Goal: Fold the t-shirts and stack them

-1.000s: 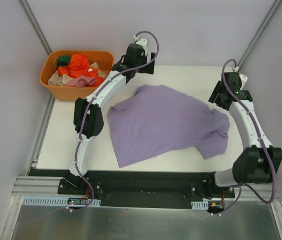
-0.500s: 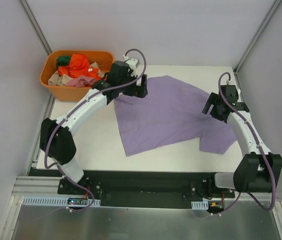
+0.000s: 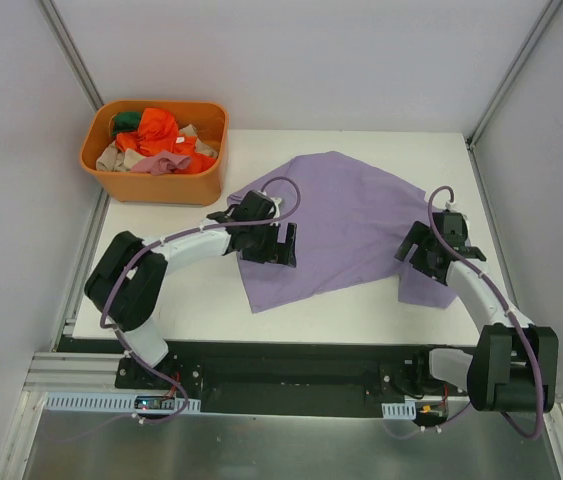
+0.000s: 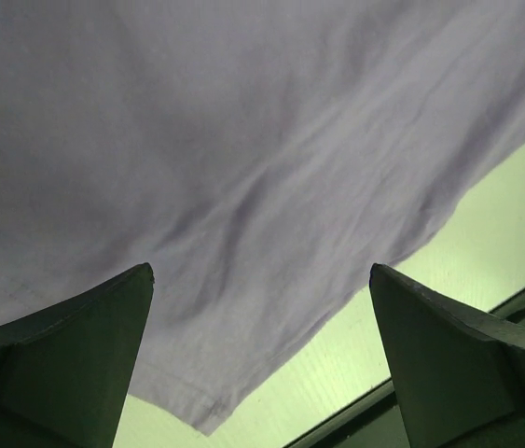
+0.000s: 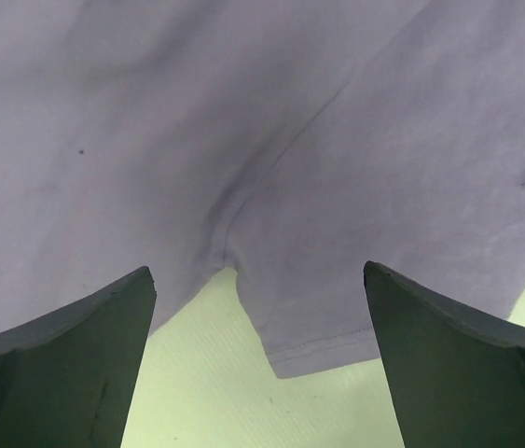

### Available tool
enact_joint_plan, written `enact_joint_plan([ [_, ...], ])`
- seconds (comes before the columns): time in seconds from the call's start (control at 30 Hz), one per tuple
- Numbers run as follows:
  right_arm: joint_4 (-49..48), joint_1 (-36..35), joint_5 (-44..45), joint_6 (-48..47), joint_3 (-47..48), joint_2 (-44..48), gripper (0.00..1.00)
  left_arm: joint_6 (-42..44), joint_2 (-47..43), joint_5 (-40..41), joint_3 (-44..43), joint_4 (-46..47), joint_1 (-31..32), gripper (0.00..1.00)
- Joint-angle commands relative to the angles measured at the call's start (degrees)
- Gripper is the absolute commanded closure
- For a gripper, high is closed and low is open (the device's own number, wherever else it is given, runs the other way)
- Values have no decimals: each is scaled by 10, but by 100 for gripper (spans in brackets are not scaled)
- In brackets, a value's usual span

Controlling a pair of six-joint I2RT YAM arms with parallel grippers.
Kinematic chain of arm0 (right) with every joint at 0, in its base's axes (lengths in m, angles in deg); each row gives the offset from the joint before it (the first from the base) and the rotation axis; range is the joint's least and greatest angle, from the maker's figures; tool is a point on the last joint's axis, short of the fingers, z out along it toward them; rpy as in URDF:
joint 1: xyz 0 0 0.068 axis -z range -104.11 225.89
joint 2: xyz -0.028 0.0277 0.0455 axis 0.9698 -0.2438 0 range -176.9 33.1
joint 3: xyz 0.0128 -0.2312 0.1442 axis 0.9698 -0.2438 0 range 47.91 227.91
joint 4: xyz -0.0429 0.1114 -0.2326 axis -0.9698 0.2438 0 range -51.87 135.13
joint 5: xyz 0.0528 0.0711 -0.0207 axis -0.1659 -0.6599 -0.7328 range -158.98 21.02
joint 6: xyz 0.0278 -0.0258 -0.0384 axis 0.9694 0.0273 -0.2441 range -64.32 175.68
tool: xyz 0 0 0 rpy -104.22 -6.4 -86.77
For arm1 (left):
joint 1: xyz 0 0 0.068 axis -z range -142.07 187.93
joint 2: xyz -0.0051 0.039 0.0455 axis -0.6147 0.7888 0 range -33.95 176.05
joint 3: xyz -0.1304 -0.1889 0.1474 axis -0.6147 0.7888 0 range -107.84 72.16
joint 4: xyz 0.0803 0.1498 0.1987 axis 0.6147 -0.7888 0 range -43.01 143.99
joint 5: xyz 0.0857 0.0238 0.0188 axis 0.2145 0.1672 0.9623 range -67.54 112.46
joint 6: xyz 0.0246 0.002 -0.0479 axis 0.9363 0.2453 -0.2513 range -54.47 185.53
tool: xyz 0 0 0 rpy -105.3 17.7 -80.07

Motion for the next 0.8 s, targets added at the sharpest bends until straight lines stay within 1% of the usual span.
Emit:
enact_joint_plan([
  [0.0, -62, 17, -32, 45, -35, 8, 4, -23, 44, 6, -30, 27, -17, 1],
  [0.1, -68, 19, -48, 50, -37, -15, 4, -27, 85, 20, -64, 25, -40, 1],
  [0.33, -122, 19, -156, 77, -49, -79, 4, -33, 172, 33, -153, -6, -94, 1],
  [0.47, -144, 14, -177, 106, -72, -78, 4, -23, 232, 29, -226, -38, -116, 1],
  [0.57, -159, 6, -188, 117, -89, -69, 4, -6, 263, 50, -290, -57, -123, 1],
  [0.67, -166, -32, -179, 116, -92, -59, 4, 20, 279, 71, -351, -73, -125, 1],
  [0.77, -160, -78, -172, 95, -77, -50, 4, 46, 275, 81, -400, -77, -125, 1],
])
